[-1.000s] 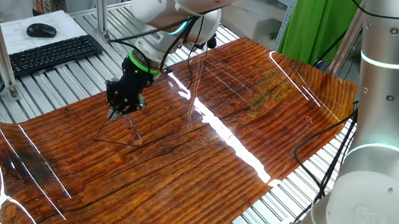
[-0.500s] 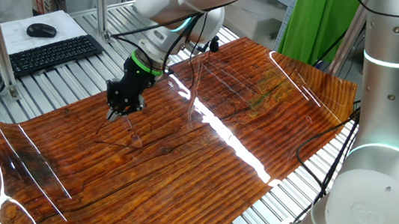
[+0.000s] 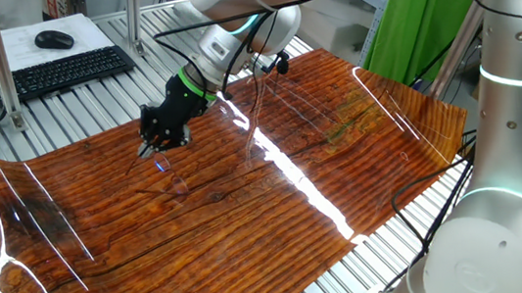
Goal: Unfold the leg of the glasses (with one hand)
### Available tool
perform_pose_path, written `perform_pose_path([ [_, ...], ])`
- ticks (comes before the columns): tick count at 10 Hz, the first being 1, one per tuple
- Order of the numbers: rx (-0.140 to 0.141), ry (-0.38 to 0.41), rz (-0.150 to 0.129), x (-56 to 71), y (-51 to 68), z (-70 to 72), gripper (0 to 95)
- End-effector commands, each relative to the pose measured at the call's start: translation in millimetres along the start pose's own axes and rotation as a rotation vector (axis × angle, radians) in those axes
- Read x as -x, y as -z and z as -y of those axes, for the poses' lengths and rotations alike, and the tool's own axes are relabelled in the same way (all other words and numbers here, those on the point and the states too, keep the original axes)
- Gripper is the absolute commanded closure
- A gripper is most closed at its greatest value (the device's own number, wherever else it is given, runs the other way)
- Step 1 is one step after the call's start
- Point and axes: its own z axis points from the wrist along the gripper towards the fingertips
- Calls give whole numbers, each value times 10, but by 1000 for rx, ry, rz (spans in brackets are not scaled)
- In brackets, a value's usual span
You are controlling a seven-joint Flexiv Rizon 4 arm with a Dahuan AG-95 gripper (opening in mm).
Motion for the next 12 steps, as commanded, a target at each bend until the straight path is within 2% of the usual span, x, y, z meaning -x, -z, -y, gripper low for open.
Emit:
perform_pose_path([
  [1, -45, -73, -7, -13, 18, 10, 950],
  [2, -56, -93, -11, -13, 19, 10, 950],
  [9, -64, -108, -13, -13, 11, 13, 950],
  [10, -68, -96, 2, -8, -3, 15, 950],
  [11, -82, -86, 29, -2, -18, 17, 950],
  [12, -88, -82, 40, 3, -32, 19, 950],
])
